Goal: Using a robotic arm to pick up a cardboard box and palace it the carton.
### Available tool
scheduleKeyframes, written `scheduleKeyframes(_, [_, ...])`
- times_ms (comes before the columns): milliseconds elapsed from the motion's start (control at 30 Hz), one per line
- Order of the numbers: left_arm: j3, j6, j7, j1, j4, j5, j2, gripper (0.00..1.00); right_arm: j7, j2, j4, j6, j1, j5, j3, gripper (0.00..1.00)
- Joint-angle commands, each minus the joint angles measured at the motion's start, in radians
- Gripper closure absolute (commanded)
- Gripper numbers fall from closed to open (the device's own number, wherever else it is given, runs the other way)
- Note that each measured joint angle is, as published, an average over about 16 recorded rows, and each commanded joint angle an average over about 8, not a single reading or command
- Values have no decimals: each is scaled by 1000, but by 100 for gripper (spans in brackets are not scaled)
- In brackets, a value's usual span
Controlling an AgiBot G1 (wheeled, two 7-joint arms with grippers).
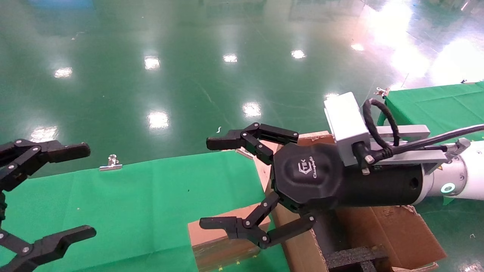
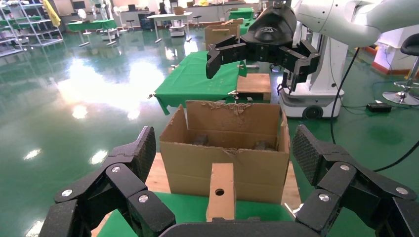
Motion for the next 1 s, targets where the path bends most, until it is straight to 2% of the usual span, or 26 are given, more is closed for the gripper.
scheduleKeyframes(33, [0, 0, 0, 0, 0, 0, 0, 0, 0, 0, 0, 0, 0, 0, 0, 0])
scheduleKeyframes(400, [0, 0, 0, 0, 0, 0, 0, 0, 0, 0, 0, 0, 0, 0, 0, 0])
scheduleKeyframes(433, [0, 0, 0, 0, 0, 0, 0, 4, 0, 0, 0, 0, 0, 0, 0, 0])
scheduleKeyframes(667, [0, 0, 0, 0, 0, 0, 0, 91, -1, 0, 0, -1, 0, 0, 1, 0])
scheduleKeyframes(700, [0, 0, 0, 0, 0, 0, 0, 100, -1, 0, 0, 0, 0, 0, 1, 0])
scheduleKeyframes(1000, [0, 0, 0, 0, 0, 0, 0, 100, 11, 2, -16, -9, 3, -43, -25, 0])
